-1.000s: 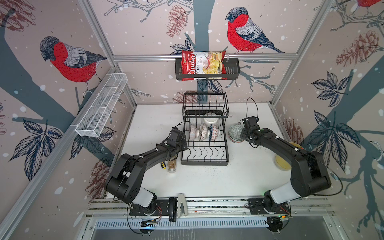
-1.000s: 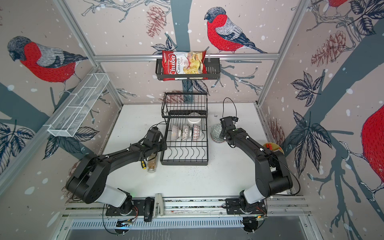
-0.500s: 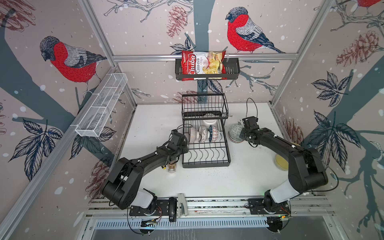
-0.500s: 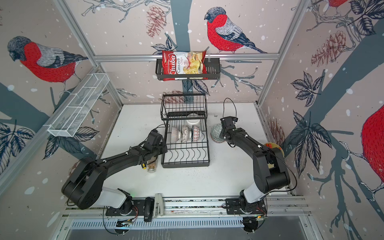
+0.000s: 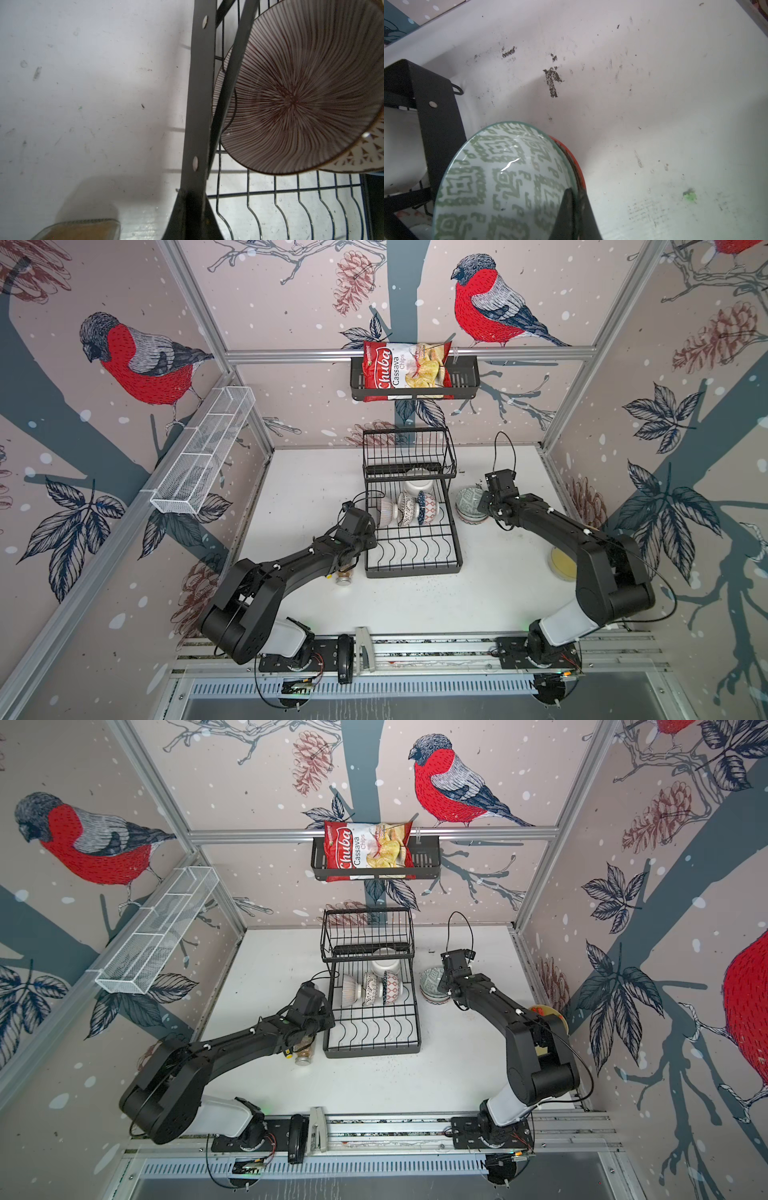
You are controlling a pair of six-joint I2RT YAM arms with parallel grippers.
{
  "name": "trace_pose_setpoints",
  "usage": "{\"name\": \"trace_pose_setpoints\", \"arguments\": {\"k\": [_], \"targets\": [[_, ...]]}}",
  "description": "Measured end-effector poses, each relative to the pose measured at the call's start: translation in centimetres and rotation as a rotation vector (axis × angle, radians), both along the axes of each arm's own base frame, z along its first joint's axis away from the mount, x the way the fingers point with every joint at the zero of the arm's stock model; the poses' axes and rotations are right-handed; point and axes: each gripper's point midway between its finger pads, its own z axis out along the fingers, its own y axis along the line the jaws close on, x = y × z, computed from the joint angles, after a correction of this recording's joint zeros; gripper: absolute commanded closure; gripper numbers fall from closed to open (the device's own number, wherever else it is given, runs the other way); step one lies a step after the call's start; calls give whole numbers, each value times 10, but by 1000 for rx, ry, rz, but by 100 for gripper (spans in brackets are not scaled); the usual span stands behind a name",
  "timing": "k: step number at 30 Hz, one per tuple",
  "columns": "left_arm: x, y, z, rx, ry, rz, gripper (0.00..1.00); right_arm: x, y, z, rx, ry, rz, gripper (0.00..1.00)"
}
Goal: Load the bowls into the dish rack
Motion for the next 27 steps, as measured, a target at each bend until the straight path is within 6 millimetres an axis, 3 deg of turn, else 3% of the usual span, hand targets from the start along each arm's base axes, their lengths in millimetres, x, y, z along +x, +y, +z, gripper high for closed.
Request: {"name": "trace_pose_setpoints", "arguments": {"k": [15,27], "targets": [[-1,0,0,0,-1,-2,100,-9,-6,9,-30,15,9,100],[-1,0,1,2,2,-3,100,-7,-7,48,-66,-75,21,100]]}}
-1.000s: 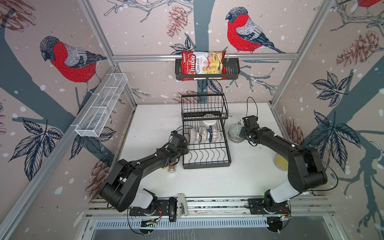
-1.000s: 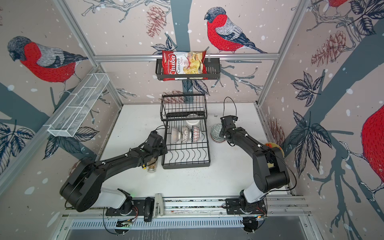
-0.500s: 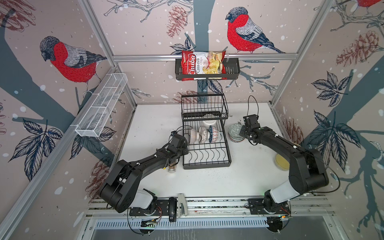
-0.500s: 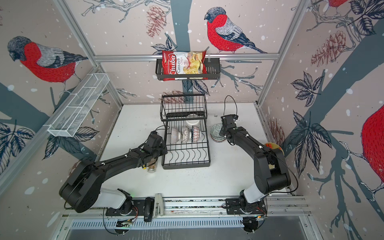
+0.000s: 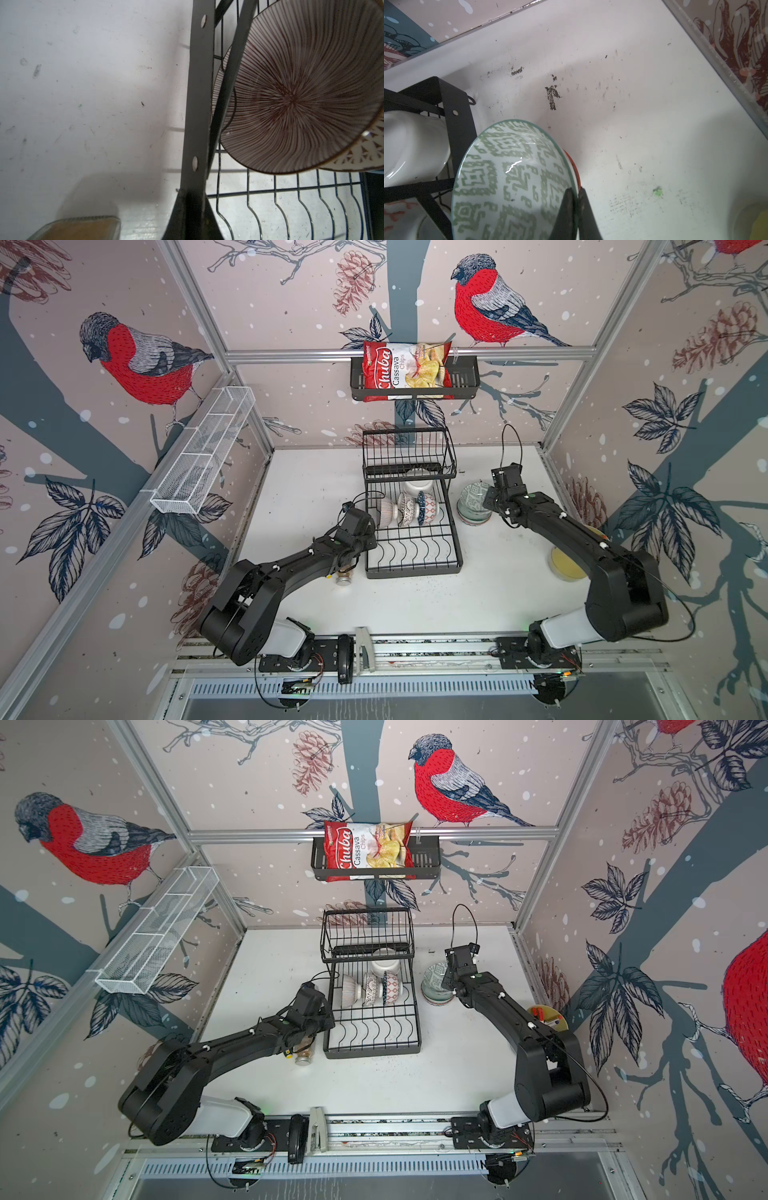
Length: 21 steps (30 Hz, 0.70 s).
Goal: Load the bowls into the dish rack
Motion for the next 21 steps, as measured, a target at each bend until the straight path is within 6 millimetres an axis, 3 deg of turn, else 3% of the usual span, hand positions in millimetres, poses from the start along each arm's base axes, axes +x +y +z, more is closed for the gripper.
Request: {"name": "trace_pose_setpoints", "arguments": {"k": [8,21], "targets": [[0,0,-1,1,2,-1,100,-23,19,23,-116,-29,53,100],[0,0,-1,4,-3,-8,100,-83,56,60,-279,-120,122,100]]}}
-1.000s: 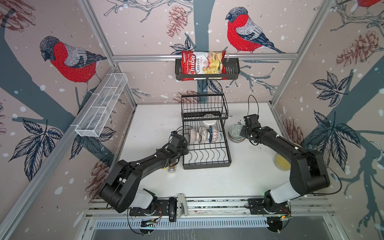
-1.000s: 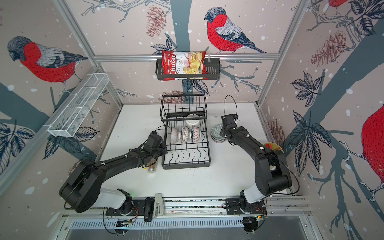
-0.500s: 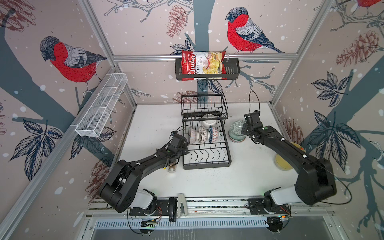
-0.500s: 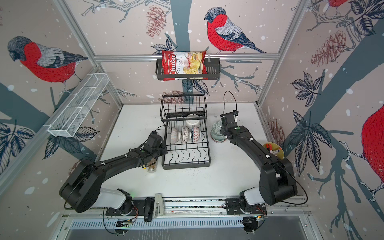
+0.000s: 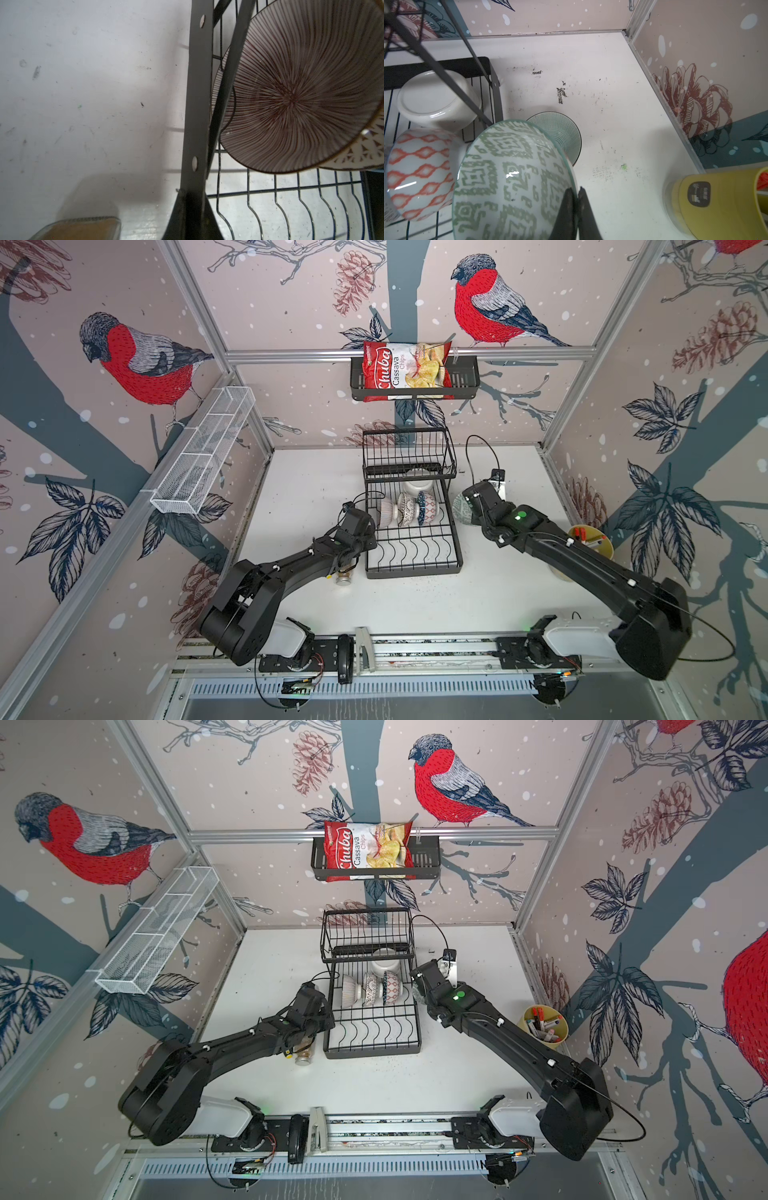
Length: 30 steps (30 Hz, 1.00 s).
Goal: Load the bowls into the dish rack
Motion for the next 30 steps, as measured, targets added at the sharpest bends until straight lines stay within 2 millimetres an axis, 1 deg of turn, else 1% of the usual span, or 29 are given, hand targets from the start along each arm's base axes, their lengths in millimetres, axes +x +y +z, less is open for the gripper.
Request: {"name": "trace_pose_setpoints", "arguments": {"k": [6,13,16,22,30], "targets": [[0,0,0,6,-3,-8,100,-20,26,5,-93,-35,61,100],[-1,0,1,11,-3,-16,100,-31,57,-4,-251,-28,75,100],[-2,0,1,14,-1,-18,100,-36,69,-12,-337,-22,71,100],[-2,0,0,17,0,-22,100,-48,79,-34,-478,1,75,100],[0,-1,-1,19,-3,-25,100,-56,84,-40,-543,11,114,100]]}}
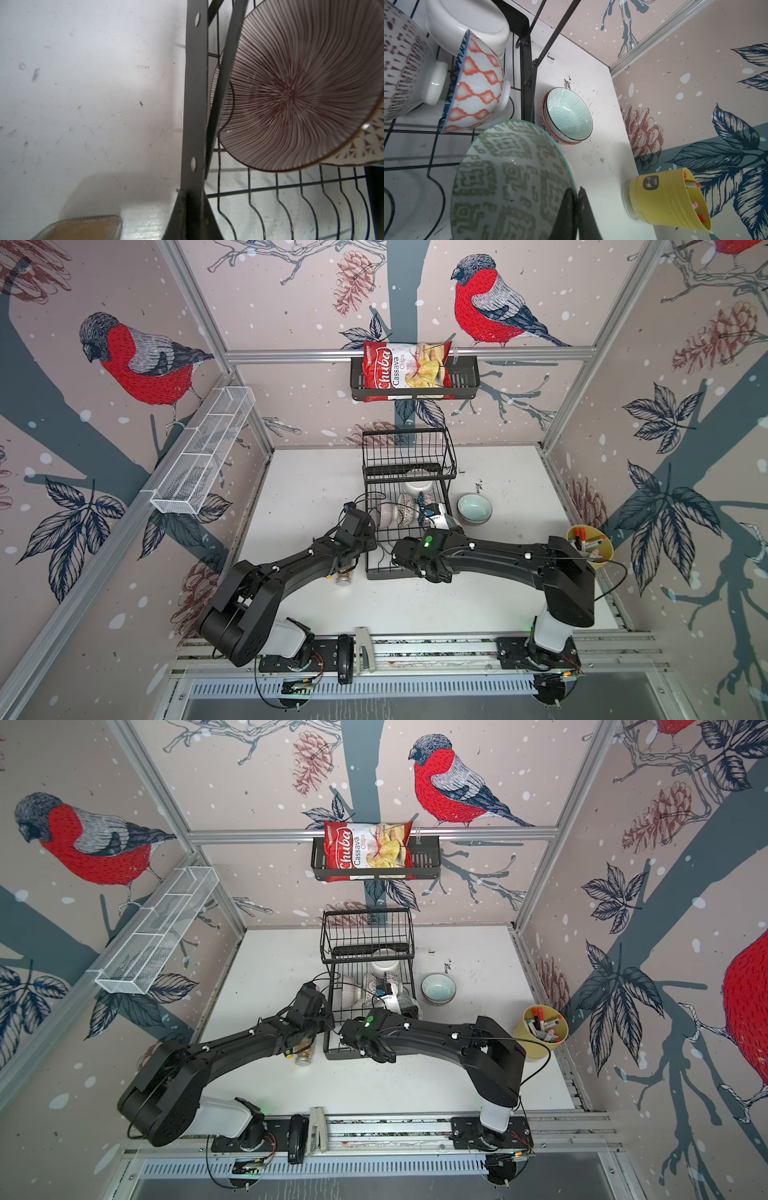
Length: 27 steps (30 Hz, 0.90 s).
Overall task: Load the bowls into the dish rack
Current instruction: 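Carry the green-patterned bowl with the right gripper toward the rack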
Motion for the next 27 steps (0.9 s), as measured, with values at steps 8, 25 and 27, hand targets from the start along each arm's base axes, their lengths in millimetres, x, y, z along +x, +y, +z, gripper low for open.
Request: {"name": "trace_pose_setpoints", "arguments": {"k": [8,25,27], "targets": [[2,-1,1,-2,-8,-2,100,3,5,-11,-37,26,48,100],[1,0,2,-9,-19,-2,100,20,14,-26,-160,55,100,100],[1,0,2,-10,-20,-2,100,23,14,-27,-163,56,104,100]]}}
